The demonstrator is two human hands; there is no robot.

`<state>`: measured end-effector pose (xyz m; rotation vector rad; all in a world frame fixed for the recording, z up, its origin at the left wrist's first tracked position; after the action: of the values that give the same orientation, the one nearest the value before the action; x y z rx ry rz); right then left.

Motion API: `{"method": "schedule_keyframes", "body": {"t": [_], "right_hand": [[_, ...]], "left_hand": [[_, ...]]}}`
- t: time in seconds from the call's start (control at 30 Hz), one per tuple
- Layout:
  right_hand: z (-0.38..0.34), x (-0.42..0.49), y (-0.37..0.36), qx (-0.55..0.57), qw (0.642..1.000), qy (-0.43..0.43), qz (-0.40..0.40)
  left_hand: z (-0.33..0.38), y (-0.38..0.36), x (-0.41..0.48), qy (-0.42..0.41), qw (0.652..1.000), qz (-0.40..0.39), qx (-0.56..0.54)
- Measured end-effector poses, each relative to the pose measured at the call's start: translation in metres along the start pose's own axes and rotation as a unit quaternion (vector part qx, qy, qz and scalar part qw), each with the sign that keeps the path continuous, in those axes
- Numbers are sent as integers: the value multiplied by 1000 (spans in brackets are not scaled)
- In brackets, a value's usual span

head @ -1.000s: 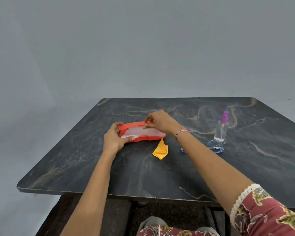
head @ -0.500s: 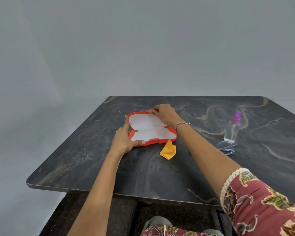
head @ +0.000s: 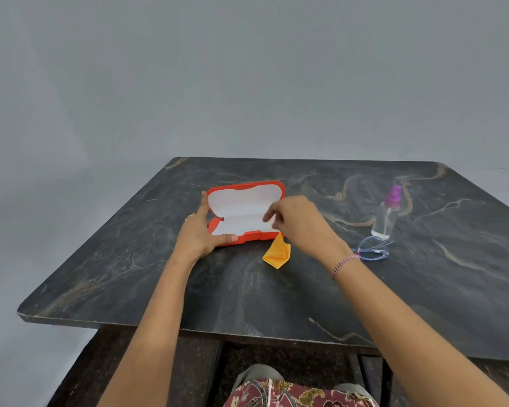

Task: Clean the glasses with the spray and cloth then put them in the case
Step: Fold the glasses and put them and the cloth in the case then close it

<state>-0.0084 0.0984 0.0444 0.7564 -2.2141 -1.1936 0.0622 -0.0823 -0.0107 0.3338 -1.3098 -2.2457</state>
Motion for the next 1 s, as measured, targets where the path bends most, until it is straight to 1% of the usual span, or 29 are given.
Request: {"method": "schedule_keyframes", "body": {"t": [0.07, 0.13, 0.2, 0.27, 0.5, 0.63, 0.77, 0.9, 0.93, 1.0], "right_hand": [[0, -9, -1, -71, 994, 33, -77], [1, -15, -3, -100, 984, 71, -129], [3, -19, -5, -109, 979, 76, -157], [5, -19, -8, -114, 977, 65, -166], [11, -16, -12, -89, 985, 48, -139], [12, -18, -11, -69, 988, 49, -128], [13, -18, -7, -50, 994, 70, -72], [8, -17, 4, 32, 996, 81, -22], [7, -15, 7, 64, 995, 76, -11], [5, -10, 14, 120, 990, 67, 4]], "left_hand": [[0, 0, 0, 7, 1000, 0, 1], [1, 0, -1, 14, 1000, 1, 3], [2, 1, -1, 18, 1000, -1, 0], [2, 3, -2, 20, 1000, 0, -4], [0, 6, -6, 23, 999, 21, -15], [3, 5, -11, 12, 998, 52, -17], [8, 7, -14, 7, 997, 76, -3], [12, 12, -15, 5, 995, 101, -9], [13, 14, -16, 7, 993, 116, -15], [19, 20, -19, -3, 985, 171, -28]]}}
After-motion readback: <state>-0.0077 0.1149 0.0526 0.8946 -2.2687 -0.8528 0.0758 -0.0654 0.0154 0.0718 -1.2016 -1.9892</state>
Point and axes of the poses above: each hand's wrist, its own x-axis towards the middle knuckle, its own y-axis out of the back of the hand, z = x × y, the point moved 2 cm from there along x, towards the middle knuckle, and after that the axes turned 13 degrees about x, right-handed, at the moved point
